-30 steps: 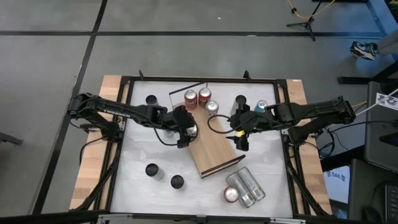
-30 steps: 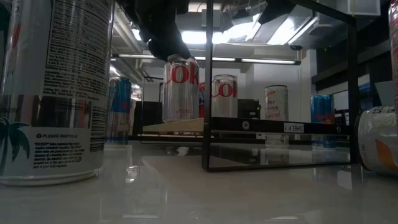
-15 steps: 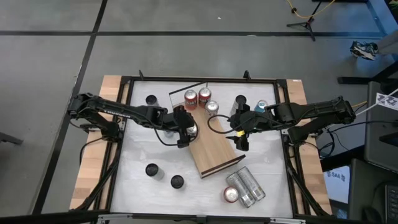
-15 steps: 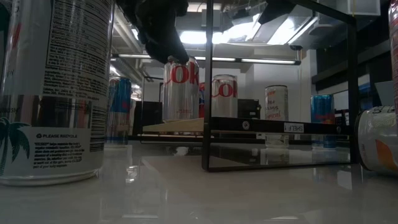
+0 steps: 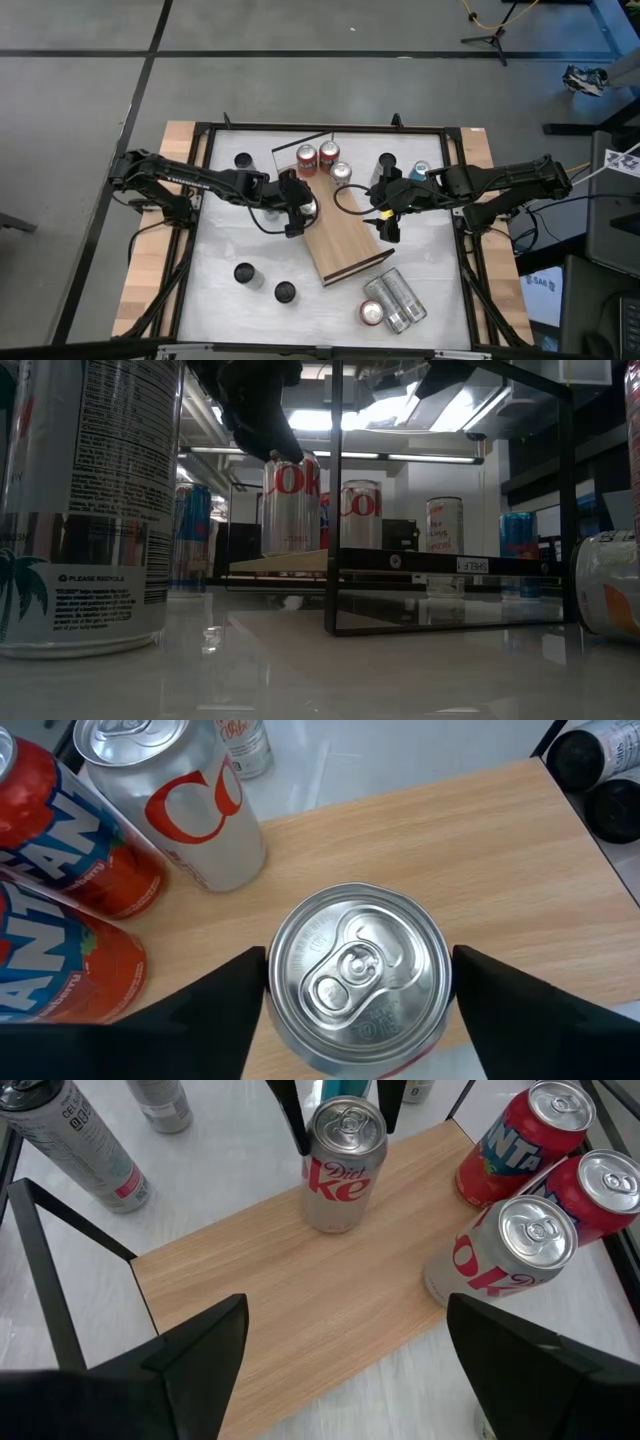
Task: Place canned beverage on shelf
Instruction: Align the white soda can with the other white soda can
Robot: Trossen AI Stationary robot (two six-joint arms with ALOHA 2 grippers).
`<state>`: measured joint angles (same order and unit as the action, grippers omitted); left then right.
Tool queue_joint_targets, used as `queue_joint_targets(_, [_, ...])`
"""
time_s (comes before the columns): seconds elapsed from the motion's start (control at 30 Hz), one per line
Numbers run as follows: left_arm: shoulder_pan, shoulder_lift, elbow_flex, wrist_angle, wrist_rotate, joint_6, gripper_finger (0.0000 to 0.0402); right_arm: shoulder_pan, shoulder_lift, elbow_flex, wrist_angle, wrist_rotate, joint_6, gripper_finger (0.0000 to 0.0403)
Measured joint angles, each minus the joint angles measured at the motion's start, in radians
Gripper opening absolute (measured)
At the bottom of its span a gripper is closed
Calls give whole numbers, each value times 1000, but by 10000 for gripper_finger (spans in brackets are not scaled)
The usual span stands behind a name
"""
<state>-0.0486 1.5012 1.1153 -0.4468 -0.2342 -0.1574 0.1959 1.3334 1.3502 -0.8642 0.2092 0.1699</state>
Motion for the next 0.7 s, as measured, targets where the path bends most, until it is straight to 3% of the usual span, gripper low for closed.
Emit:
queue_joint_targets(0.2, [0, -1, 1, -8, -3, 2, 261, 0, 0, 0, 0, 0, 0, 337])
queue_joint_targets(0.7, [85, -1, 1, 2, -5, 13, 256, 0, 0, 0, 0, 0, 0, 337])
